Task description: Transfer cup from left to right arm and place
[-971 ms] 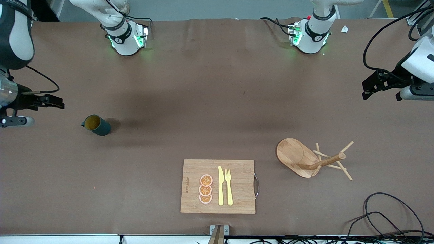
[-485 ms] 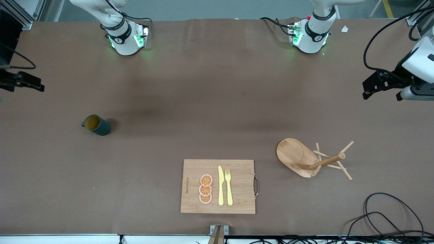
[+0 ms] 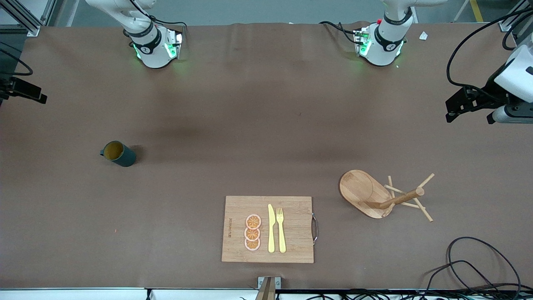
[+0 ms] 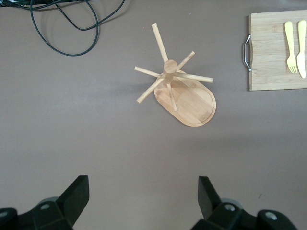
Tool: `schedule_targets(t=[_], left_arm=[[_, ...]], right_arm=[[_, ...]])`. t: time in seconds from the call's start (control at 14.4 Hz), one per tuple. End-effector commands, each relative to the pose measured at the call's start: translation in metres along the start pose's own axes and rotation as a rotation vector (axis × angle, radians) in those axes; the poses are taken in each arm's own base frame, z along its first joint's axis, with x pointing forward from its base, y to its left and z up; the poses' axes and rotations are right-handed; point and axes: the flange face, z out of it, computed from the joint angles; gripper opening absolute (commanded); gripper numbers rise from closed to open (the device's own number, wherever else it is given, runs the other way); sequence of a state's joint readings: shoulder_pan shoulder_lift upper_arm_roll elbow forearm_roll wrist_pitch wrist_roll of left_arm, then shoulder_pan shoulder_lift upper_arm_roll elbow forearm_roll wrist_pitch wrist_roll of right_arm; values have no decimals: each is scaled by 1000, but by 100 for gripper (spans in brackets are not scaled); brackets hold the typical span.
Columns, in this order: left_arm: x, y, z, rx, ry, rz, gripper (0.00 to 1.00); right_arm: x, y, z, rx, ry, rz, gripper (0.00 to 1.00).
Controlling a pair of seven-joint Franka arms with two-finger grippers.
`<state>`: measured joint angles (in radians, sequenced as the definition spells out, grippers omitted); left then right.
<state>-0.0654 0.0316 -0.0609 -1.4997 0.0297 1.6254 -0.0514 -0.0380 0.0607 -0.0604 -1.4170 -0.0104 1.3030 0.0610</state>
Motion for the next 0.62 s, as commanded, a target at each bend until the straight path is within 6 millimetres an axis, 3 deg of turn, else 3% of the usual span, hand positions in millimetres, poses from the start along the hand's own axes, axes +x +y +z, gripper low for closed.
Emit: schedule_targets(t=[0.0,0.28,0.55], left_arm=[[1,-2,-3,-5,5,-2,100],[1,-1,-4,-1,10,-11,100],[3,-3,-1,-4,7,3,100]], right_arm=[[-10,0,-6,34,7,-13,100],[-21,17,-12,40,43,-119,100],[-40,22,0,33,82,-153,100]])
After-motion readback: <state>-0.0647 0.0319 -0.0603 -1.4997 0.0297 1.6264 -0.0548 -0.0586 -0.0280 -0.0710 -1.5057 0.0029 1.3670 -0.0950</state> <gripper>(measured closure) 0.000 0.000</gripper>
